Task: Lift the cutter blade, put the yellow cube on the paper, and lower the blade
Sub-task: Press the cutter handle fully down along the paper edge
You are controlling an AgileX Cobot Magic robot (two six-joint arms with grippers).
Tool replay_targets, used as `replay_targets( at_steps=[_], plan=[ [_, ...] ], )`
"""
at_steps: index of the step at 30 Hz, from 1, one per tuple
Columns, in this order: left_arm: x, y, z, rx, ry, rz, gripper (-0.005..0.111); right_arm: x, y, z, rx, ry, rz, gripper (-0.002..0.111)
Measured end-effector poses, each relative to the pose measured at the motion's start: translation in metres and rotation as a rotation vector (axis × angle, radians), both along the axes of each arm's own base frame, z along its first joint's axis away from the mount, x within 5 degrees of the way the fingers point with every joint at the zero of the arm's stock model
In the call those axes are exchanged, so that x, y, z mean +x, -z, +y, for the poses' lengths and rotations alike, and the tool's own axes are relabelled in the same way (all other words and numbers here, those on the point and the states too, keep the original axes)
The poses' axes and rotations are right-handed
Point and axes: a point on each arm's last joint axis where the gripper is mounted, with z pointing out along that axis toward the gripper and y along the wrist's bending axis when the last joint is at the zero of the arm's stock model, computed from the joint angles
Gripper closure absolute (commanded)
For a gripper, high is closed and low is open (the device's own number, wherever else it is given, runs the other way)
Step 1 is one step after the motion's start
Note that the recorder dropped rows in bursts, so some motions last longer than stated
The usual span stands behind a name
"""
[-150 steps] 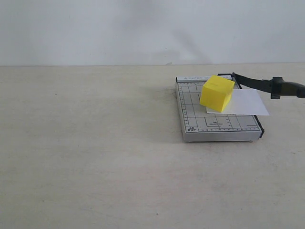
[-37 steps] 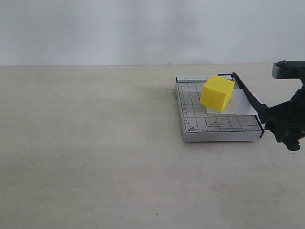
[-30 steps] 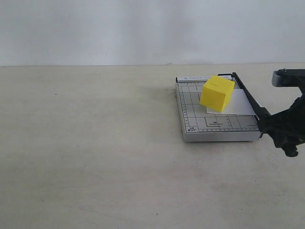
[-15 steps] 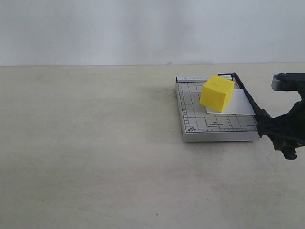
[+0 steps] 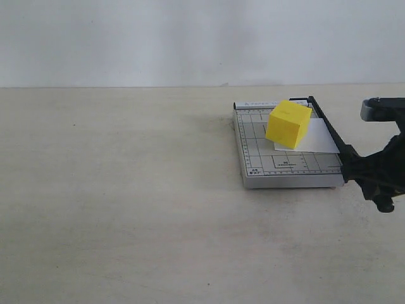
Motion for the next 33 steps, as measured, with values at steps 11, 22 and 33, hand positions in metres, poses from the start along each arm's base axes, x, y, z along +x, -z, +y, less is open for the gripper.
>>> replay_targets(
  at_steps=[11, 22, 33],
  plan=[
    [0.0, 0.0, 0.0, 0.0, 0.0, 0.0, 0.073, 0.0, 0.0, 0.0, -0.001, 0.001, -0.004, 0.105],
    [0.0, 0.0, 0.0, 0.0, 0.0, 0.0, 0.073, 0.002, 0.011, 0.0, -0.005, -0.004, 0.021, 0.105],
    [0.0, 0.0, 0.0, 0.0, 0.0, 0.0, 0.073, 0.002, 0.01, 0.0, -0.009, -0.021, 0.009, 0.086]
  ],
)
